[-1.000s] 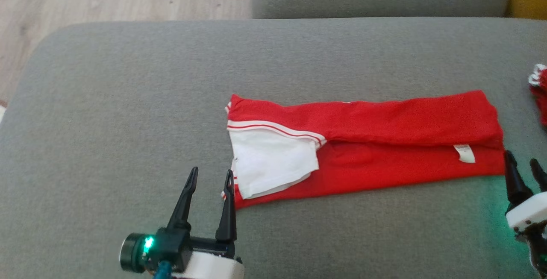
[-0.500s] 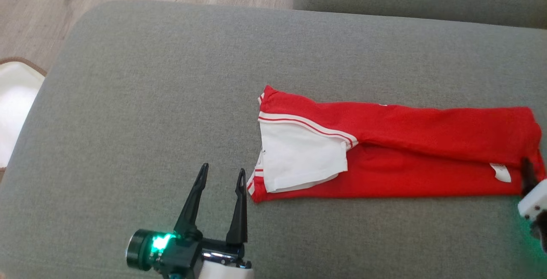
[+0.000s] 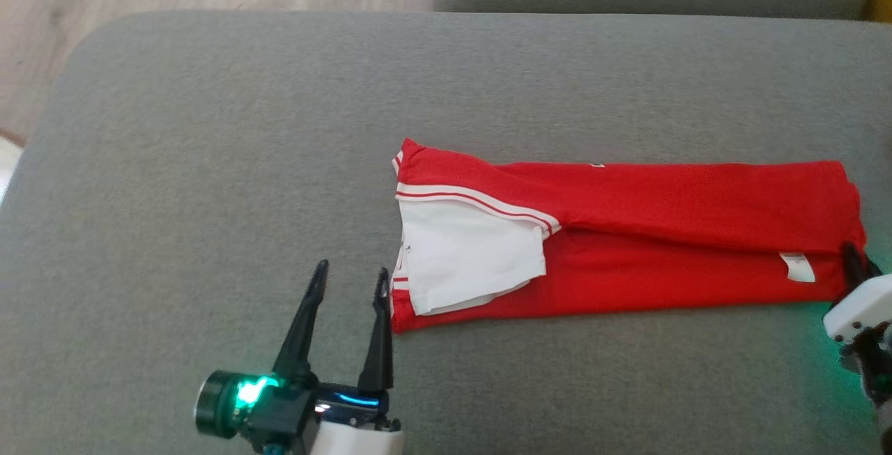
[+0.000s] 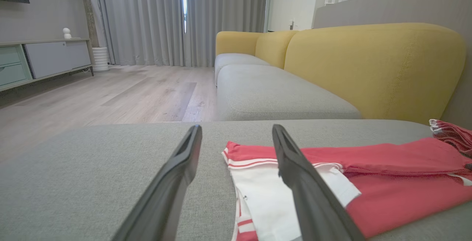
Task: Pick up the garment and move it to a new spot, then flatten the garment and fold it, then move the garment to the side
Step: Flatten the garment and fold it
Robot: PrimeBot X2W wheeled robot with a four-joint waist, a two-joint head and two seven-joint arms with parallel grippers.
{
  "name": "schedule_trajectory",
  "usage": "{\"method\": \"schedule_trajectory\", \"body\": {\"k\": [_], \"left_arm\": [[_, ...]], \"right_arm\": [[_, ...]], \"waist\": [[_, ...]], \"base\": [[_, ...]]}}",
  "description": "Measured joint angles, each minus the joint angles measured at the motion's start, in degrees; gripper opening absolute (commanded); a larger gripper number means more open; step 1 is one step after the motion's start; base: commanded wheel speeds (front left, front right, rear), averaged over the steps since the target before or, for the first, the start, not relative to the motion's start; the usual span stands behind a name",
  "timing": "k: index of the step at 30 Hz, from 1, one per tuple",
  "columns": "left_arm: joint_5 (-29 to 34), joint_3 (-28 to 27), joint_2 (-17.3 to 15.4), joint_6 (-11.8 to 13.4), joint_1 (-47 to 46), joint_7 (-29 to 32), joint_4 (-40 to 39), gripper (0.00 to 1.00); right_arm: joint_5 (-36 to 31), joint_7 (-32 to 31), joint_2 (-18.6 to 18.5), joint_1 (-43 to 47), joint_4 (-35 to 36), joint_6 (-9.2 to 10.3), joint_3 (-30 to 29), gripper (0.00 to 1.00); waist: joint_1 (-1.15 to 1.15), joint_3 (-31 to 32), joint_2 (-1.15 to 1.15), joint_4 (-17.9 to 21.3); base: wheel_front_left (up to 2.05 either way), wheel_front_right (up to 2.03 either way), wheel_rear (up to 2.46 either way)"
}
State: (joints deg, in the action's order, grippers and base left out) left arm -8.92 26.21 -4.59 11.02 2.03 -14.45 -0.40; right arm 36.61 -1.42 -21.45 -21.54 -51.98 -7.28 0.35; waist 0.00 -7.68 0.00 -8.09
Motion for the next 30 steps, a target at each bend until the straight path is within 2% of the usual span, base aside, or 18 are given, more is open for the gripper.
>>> {"method": "schedule_trajectory", "body": {"k": [3, 9, 13, 16, 22, 26, 30], "left_arm": [[0.55, -1.62, 0.24, 0.00, 0.43, 0.00, -0.07, 1.00], [1.97, -3.68, 0.43, -1.04, 1.24, -0.01, 0.12, 1.00], [2.40, -4.39, 0.44, -2.04, 2.13, 0.00, 0.52, 1.00], [2.42, -4.57, 0.48, -2.60, 2.36, 0.00, 0.69, 1.00], [2.42, -4.74, 0.71, -3.56, 3.51, 0.00, 1.70, 1.00], [2.44, -4.88, 0.75, -4.23, 4.37, 0.00, 2.43, 1.00], [2.44, -4.93, 0.79, -4.55, 4.38, 0.00, 2.74, 1.00]], "right_arm": [[0.96, 0.47, -0.99, 1.86, 3.12, 0.00, -0.07, 0.00], [1.80, 0.32, -5.33, 3.56, 9.05, 0.00, -2.98, 0.00], [3.05, -1.36, -5.38, 4.08, 14.67, 0.00, -4.79, 0.00], [3.90, -2.94, -3.57, 4.99, 20.74, 0.00, -5.43, 0.00], [4.33, -6.51, 2.68, 8.73, 34.06, 0.00, -5.36, 0.00], [4.12, -8.77, 8.13, 10.34, 41.77, 0.00, -2.68, 0.00], [3.39, -10.34, 12.17, 10.43, 45.24, 0.01, 1.08, 0.00]], "waist": [[0.00, 0.10, 0.00, 1.70], [0.00, 0.72, 0.00, 5.07], [0.00, 1.68, 0.00, 6.52], [0.00, 2.65, 0.00, 7.01], [0.00, 4.23, 0.00, 6.34], [-0.01, 4.93, 0.00, 5.12], [-0.01, 5.08, 0.00, 3.61]], "base": [[0.00, 0.00, 0.00], [0.00, 0.00, 0.00], [0.00, 0.00, 0.00], [0.00, 0.00, 0.00], [0.00, 0.00, 0.00], [0.00, 0.00, 0.00], [0.00, 0.00, 0.00]]}}
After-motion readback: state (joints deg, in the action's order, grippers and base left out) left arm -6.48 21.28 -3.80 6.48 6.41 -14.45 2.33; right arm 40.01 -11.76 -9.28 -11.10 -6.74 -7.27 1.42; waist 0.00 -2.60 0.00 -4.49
